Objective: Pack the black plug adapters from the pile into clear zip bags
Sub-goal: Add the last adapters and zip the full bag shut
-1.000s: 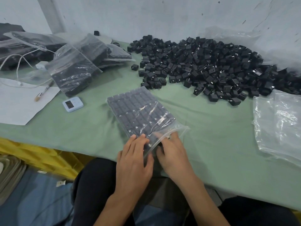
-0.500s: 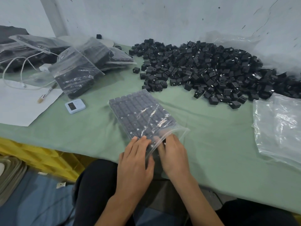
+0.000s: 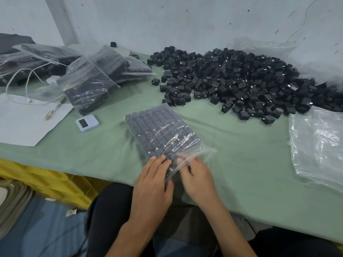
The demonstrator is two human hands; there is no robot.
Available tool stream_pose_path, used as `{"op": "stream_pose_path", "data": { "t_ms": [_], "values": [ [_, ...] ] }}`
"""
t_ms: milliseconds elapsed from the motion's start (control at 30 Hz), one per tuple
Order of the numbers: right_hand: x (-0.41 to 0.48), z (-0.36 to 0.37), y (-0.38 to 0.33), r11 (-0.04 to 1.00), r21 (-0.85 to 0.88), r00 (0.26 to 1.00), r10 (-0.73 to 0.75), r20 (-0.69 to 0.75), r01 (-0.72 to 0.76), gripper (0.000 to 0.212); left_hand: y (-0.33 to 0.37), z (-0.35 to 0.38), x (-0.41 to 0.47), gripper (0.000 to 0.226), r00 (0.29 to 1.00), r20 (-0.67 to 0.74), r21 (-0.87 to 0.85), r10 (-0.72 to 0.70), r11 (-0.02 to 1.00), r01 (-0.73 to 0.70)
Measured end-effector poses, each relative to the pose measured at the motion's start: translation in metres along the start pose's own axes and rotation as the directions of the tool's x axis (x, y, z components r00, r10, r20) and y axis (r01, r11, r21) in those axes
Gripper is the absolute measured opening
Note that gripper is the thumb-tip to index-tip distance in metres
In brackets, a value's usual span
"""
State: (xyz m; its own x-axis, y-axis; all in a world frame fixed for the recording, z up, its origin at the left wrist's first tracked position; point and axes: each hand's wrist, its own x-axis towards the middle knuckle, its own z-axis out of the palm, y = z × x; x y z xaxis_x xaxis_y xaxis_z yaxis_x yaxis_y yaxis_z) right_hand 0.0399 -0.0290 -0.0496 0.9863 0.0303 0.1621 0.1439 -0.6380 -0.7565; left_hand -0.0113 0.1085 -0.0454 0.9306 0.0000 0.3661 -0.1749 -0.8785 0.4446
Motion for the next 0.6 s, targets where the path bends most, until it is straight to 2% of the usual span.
{"op": "stream_pose_path", "data": {
  "t_ms": [100, 233, 333, 600],
  "values": [
    [-0.0029, -0.002, 0.0062, 0.996, 0.087, 0.999, -0.03, 0.016, 0.028, 0.031, -0.0048, -0.0004, 0.0035, 0.052, 1.0, -0.006, -0.006, 0.009, 1.0, -0.009],
    [-0.0039, -0.001, 0.0101, 0.988, 0.119, 0.995, -0.096, -0.007, 0.096, 0.033, -0.0047, 0.0018, 0.0041, 0.049, 0.998, -0.054, -0.013, 0.024, 1.0, -0.025],
    [-0.0042, -0.0014, 0.0105, 0.988, 0.115, 0.995, -0.102, -0.014, 0.103, 0.035, -0.0046, 0.0051, 0.0035, 0.046, 0.995, -0.099, -0.02, 0.032, 0.999, -0.034],
    [-0.0058, -0.0049, 0.0117, 0.99, 0.108, 0.996, -0.091, 0.005, 0.09, 0.033, -0.0047, 0.004, 0.0084, 0.037, 0.995, -0.085, -0.043, 0.046, 0.998, -0.05]
  ]
}}
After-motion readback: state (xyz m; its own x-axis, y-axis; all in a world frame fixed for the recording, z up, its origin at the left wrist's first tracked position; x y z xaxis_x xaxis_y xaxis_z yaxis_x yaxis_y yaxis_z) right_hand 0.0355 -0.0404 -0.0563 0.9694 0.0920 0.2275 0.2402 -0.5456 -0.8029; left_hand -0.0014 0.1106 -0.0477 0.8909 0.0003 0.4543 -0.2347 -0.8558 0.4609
